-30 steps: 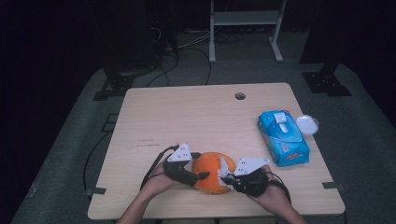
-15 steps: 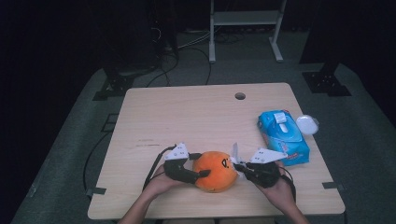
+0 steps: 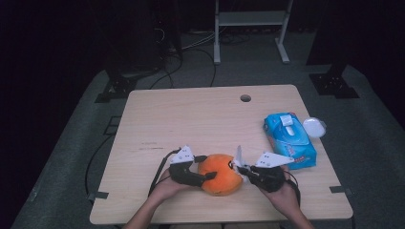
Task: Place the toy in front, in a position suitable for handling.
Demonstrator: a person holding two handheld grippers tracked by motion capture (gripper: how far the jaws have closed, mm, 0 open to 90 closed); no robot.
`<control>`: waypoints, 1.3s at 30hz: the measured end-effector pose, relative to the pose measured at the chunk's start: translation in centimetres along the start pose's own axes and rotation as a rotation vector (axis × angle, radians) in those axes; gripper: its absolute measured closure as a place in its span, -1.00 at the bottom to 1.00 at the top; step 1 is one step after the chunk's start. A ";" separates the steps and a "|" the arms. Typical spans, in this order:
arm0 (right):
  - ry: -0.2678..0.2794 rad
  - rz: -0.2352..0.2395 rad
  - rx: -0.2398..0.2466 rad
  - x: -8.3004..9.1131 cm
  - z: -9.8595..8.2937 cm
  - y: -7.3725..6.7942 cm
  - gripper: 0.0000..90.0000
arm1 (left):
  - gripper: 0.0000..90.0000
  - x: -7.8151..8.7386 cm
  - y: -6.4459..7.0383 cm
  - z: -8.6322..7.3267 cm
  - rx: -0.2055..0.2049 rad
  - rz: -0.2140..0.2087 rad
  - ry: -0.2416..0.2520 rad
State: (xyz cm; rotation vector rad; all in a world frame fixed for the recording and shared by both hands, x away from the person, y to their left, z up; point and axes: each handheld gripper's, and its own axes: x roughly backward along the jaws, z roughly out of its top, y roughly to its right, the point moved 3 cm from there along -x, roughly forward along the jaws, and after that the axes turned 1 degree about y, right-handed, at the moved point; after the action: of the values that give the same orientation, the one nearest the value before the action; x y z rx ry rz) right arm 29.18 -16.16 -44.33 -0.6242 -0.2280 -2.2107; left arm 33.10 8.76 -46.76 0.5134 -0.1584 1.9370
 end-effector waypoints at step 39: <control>0.018 0.084 0.020 0.1 0.2 -2.3 0.90 | -0.44 0.2 -0.8 -0.2 0.026 0.082 -0.019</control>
State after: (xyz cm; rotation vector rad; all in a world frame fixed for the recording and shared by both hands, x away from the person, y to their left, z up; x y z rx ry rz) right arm 27.41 -14.65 -44.01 -0.5925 -0.2115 -2.1302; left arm 33.65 9.31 -46.98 0.5506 -0.1693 2.0168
